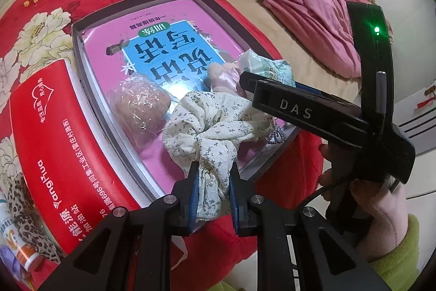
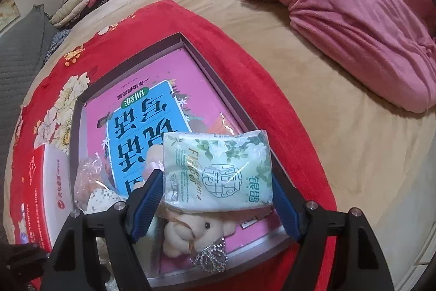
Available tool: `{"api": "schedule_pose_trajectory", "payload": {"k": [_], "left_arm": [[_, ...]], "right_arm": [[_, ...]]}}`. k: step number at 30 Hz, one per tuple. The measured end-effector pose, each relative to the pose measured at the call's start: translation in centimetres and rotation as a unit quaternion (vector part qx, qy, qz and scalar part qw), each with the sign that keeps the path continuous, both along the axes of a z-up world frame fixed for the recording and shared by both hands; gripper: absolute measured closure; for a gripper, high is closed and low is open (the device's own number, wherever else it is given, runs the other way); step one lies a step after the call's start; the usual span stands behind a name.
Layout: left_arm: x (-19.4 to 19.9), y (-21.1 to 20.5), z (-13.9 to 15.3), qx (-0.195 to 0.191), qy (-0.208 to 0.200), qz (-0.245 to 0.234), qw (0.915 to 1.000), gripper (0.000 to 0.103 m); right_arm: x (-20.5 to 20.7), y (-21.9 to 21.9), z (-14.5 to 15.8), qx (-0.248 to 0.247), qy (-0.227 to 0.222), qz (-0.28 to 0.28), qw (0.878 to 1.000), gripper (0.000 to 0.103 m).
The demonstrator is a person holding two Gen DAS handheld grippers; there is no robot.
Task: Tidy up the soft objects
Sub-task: 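Lower the scrunchie onto the book with the left gripper while right drops the tissue pack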
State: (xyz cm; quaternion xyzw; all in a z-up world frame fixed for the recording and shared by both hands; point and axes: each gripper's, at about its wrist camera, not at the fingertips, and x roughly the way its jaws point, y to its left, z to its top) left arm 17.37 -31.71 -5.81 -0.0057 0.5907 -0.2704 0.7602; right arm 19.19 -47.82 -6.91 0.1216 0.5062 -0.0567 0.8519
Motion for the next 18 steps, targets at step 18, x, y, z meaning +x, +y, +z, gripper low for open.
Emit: {"api": "schedule_pose_trajectory", "payload": {"k": [18], "left_arm": [[-0.1,0.0,0.0,0.010,-0.003,0.006,0.9999,0.082]], "right_arm": [[-2.8,-0.5,3.7,0.001,-0.054,-0.004,0.999,0.025]]}}
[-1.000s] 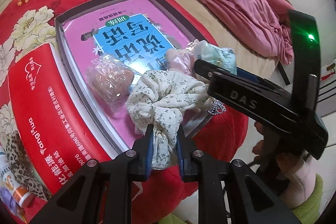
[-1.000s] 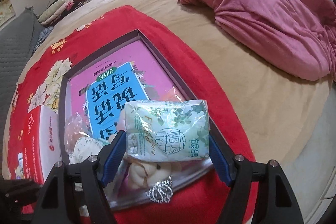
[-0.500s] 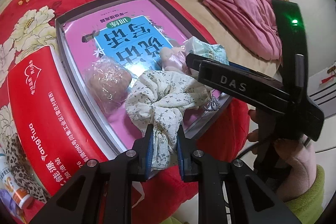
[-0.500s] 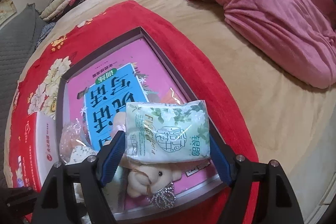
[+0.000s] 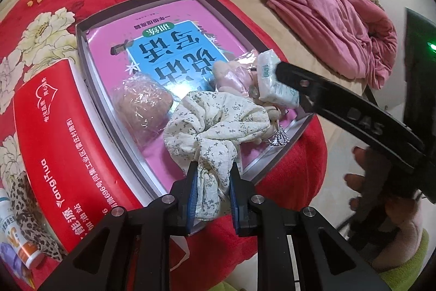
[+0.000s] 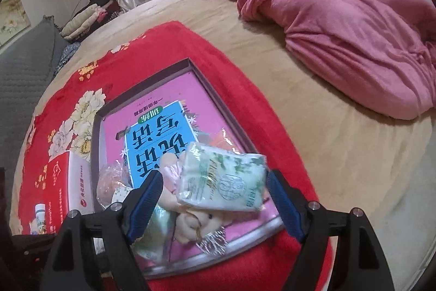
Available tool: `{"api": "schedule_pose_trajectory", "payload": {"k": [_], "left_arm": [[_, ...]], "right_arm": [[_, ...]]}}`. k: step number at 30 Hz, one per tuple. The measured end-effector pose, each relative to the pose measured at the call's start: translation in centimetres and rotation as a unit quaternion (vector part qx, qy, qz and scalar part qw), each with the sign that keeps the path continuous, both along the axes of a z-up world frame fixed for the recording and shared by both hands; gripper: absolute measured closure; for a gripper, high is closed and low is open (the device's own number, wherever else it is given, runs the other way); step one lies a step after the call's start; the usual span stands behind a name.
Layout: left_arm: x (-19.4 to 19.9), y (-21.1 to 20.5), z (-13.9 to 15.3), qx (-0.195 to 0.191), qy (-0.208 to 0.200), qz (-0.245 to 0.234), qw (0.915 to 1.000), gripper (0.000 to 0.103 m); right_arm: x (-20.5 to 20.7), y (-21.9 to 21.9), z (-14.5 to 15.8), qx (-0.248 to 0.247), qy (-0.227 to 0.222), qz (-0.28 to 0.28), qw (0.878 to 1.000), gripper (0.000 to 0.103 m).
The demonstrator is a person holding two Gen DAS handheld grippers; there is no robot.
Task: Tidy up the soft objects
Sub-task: 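Lower the scrunchie onto the book with the left gripper while right drops the tissue pack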
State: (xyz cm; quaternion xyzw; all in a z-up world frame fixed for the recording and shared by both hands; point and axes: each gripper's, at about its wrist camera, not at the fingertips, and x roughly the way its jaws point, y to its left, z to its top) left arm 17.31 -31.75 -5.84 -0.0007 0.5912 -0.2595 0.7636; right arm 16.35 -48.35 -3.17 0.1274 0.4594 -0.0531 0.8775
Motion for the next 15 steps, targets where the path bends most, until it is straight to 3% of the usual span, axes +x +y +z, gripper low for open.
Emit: {"api": "schedule_pose_trajectory", "payload": {"k": [7,9,11,15], "left_arm": [[0.0,-0.4,0.0,0.014,-0.004,-0.001,0.9999,0.075],[0.1,-0.5,0.1,0.018,-0.008,0.001,0.9998,0.059],[0.3,-0.5,0.2,0.016,-0.010,0.004,0.9998,0.050],[0.5,-0.3,0.3,0.013,-0.008,0.011,0.9998,0.049]], "right_arm": [[-2.9,-0.7,2.0,-0.005,-0.024,-0.024,0.999,0.025],[-3.7,-0.8,2.4,-0.004,-0.028,-0.033,0.999,0.025],[-4.3,-0.9,2.6,0.004,-0.032,-0.036,0.999,0.025],[-5.0,-0.9,2.8,0.007,-0.034,-0.035,0.999,0.025]]}}
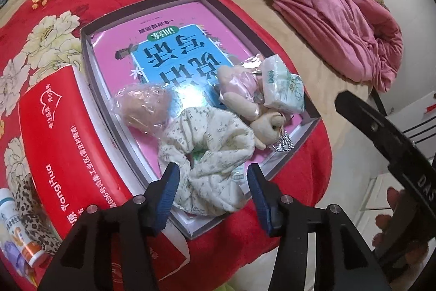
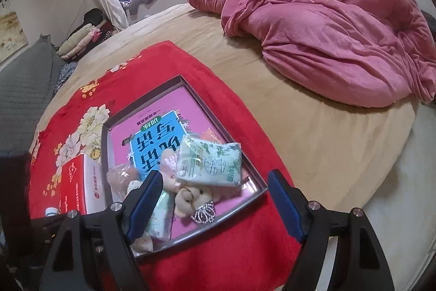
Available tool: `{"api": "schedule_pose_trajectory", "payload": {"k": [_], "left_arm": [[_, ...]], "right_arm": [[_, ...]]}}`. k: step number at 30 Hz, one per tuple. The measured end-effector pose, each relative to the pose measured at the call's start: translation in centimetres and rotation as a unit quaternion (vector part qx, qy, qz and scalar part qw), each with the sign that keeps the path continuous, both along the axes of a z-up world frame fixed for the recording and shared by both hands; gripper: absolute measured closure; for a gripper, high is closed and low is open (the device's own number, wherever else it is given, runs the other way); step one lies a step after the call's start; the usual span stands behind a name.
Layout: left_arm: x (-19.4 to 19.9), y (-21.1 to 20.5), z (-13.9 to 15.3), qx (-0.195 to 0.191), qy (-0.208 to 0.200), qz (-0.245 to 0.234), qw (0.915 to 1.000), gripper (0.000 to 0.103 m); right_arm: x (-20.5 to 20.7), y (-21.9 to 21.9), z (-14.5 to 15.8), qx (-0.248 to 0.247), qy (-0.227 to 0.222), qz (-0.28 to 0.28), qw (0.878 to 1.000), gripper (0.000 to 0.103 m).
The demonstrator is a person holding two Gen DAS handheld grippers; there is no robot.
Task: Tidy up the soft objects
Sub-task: 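Lower the scrunchie onto the book with the left gripper while right drops the tissue pack, then open both grippers and move them back over the remaining pile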
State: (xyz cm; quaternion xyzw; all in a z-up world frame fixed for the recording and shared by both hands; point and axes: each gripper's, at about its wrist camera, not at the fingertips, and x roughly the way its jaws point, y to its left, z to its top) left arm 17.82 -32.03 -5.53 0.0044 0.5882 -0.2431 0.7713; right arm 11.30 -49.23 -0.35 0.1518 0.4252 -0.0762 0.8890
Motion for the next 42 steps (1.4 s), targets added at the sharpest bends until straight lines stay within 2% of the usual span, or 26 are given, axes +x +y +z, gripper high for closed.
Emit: {"api": "schedule_pose_trajectory", "payload": {"k": [10,15,27,37,42], "left_arm": [[0.0,0.6,0.5,-0.001,-0.005,0.007,1.0000,0.046],[-0.4,0.9,1.1,-0.011,-0.008,0.007,0.9999,0.037],[-1.2,2.4,2.9,-0.013,-0.028,0.014,0.9994,0.026],[-2.6,4.2,4.3,-0.014,-0.051,0.019,0.9984,0.025],[-3.7,4.4,5.4,0.001,-0.077,0.018,0.9969,0.025]], "right_arm": [[-1.1,-0.5,0.8,0.005,-0.006,-0.010,1.000,0.024],[-1.3,-0.3,1.0,0.003,-0.003,-0.008,1.000,0.025],[-1.5,1.2,2.3,-0.021,0.001,0.001,1.000,0.024],[-2.5,2.1,2.9,-0.028,-0.003,0.003,1.000,0.024],[-3.0,2.4,3.5,-0.028,-0.009,0.001,1.000,0.024]]}}
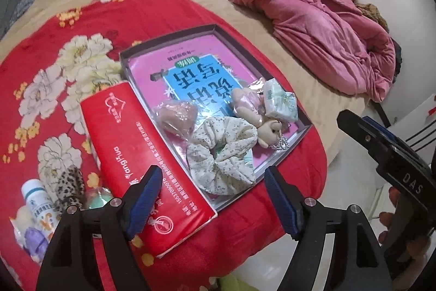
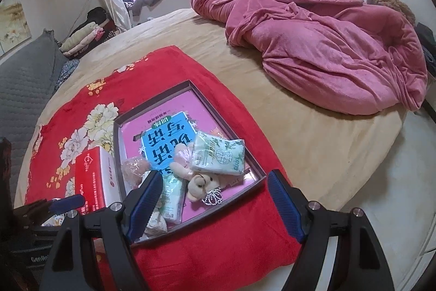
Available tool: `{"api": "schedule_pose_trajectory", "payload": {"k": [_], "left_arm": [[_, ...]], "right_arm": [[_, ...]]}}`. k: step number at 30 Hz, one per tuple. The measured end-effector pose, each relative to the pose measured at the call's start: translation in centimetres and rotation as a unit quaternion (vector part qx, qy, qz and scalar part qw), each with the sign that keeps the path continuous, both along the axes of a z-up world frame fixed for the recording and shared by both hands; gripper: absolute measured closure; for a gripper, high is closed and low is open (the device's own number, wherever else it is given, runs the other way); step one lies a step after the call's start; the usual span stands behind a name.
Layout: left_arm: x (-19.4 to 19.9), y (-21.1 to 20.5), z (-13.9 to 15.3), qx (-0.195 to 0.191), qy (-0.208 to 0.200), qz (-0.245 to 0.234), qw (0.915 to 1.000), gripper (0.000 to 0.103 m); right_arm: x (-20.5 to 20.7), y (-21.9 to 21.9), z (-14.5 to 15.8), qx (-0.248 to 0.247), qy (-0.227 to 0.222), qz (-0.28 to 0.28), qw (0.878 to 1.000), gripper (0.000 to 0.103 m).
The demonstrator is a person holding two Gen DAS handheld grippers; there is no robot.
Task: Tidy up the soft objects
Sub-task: 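Open both grippers and move them back over the remaining pile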
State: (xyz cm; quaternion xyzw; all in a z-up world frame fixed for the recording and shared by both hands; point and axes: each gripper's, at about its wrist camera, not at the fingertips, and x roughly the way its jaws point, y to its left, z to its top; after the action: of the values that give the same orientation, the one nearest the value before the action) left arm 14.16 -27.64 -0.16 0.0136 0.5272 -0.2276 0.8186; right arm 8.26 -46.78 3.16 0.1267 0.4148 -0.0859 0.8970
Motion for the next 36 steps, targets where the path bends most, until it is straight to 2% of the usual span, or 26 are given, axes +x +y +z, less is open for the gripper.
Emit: {"api": "schedule_pose_trajectory", "payload": {"k": [7,17,22,36], "left_arm": [[-1.3,0.9,0.9,0.010,-0.010,0.014,0.9998,0.025],[-2.9,3.5,2.4,0.003,-0.023,0.028,0.9993,0.025],[-3.5,5.3,3.1,0.010,-0.034,0.041,0.9985,0.025],[-4.9,10.8,4.7,-0.007,-0.045,0.075,0.9962,0.025]], "right_arm": [[-0.7,0.4,1.3,-0.007,-0.011,-0.004,1.000,0.024],[-1.8,2.0,3.4,-0.016,-0.028,0.000,0.999,0.024],[-2.0,3.6,4.4,-0.031,-0.034,0.011,0.999,0.024],[-2.3,10.3,6.3,-0.083,-0.035,0.065,0.994,0.024]]}}
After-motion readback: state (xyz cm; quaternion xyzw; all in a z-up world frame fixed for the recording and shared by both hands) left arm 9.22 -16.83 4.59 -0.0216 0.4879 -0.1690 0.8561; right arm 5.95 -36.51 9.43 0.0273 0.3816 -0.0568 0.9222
